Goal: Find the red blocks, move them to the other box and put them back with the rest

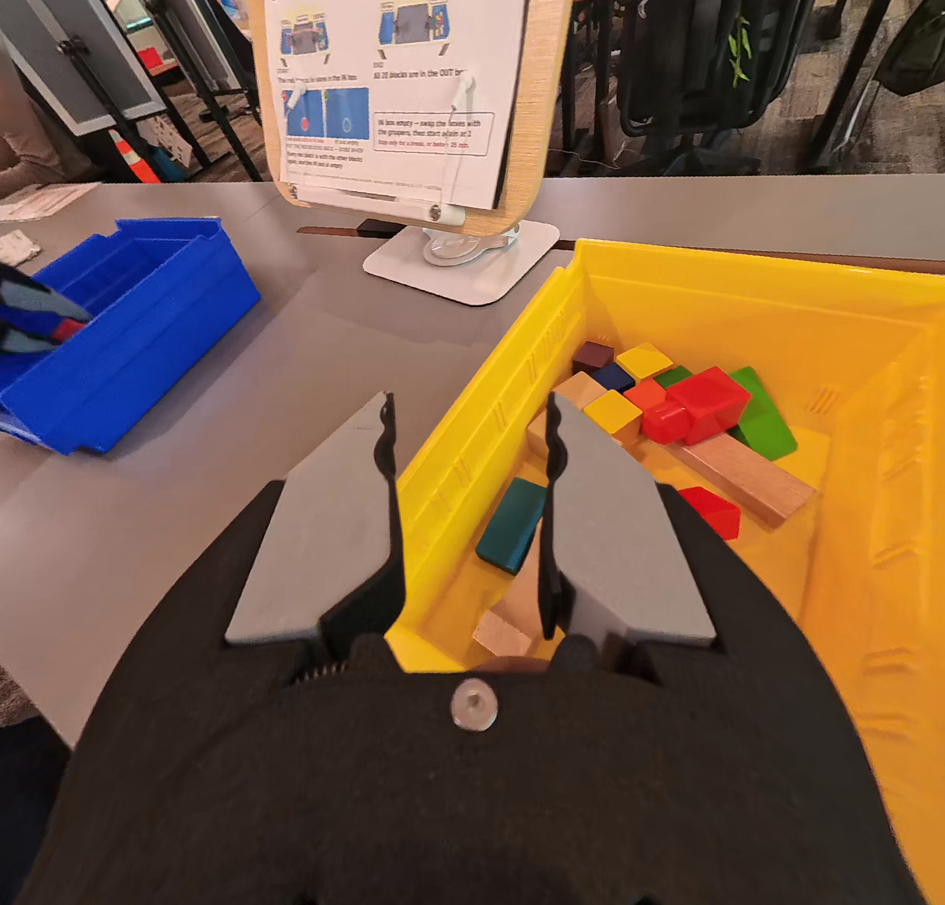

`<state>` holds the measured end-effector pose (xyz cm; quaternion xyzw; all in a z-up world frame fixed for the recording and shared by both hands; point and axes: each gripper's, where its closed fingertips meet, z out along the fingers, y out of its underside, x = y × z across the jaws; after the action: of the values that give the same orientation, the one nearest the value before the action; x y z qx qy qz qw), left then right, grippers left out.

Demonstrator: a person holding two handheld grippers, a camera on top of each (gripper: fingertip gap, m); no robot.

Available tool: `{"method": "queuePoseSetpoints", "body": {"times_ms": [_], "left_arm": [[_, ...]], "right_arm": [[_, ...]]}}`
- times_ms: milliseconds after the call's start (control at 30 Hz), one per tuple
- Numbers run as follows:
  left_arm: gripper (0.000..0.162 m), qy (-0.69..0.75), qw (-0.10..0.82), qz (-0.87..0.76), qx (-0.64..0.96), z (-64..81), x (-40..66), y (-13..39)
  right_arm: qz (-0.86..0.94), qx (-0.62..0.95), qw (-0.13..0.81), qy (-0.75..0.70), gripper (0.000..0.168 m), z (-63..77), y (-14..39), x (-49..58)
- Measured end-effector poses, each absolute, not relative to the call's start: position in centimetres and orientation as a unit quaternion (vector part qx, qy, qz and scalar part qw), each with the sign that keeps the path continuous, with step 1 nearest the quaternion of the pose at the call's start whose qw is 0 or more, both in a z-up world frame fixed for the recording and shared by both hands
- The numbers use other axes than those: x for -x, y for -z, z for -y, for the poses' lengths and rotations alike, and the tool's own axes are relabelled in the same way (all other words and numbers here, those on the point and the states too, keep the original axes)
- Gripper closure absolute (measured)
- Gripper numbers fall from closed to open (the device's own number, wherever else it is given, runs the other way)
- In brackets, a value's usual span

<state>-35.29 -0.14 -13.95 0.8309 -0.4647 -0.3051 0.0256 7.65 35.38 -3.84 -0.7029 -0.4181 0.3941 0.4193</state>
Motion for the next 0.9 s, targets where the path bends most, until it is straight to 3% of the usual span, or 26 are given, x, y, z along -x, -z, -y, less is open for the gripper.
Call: {"method": "queuePoseSetpoints", "body": {"times_ms": [33,200,333,567,900], "left_arm": [[0.127,0.324,-0.048,0.457,-0.827,-1.5,33.8,12.2],[0.128,0.323,-0.455,0.411,-0.721,-6.4,21.2,2.3],[0.128,0.244,-0.643,0.408,-0.601,-5.7,10.7,-2.3],[0.128,0.232,-0.690,0.447,-0.520,-5.6,1.8,-2.2],[0.128,0.253,-0.644,0.471,-0.547,-7.3,-0.4,1.8]], "right_arm": [[0.421,0.699,0.417,-0.400,0.112,-35.0,3.7,-7.5],[0.451,0.662,0.388,-0.456,0.110,-31.4,2.4,-5.8],[0.503,0.593,0.326,-0.538,0.106,-24.4,0.9,-3.4],[0.603,0.467,0.216,-0.610,0.103,-10.4,-0.3,-0.9],[0.641,0.448,0.198,-0.590,0.104,-4.8,1.8,1.2]]}}
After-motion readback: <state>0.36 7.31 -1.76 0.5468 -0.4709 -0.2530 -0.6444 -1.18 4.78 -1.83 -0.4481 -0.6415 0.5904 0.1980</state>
